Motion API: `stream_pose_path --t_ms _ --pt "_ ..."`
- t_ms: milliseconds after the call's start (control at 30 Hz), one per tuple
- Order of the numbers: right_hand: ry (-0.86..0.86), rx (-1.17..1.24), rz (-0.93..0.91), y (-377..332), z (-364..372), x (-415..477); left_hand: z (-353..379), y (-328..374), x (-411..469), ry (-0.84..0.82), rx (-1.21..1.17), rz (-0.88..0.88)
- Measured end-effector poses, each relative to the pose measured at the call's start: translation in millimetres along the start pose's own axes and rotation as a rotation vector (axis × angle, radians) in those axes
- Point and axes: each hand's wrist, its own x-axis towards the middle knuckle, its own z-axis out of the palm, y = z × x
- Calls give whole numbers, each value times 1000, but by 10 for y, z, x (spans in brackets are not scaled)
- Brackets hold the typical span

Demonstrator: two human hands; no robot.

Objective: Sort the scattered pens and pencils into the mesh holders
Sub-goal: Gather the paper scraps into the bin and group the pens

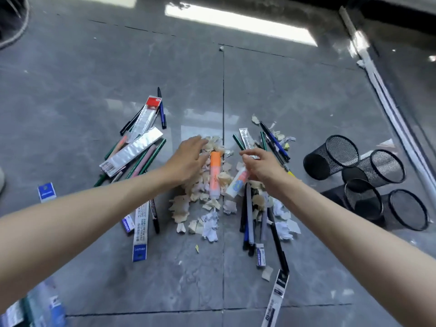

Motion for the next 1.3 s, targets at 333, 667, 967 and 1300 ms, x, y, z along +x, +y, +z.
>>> stream_pose_path --t_ms 333,667,967,1300 --pt "64 213 106 59 -207 -2 424 537 90 76 475 -407" --pt "-29 223 190 -103 -131 -148 261 581 -9 137 160 -396" --pt "-169 285 179 -355 120 -235 -151 701 -290 -257 -574 -349" --pt "-162 -136 -145 -212 598 -121 -568 194 -381 -149 -574 -513"
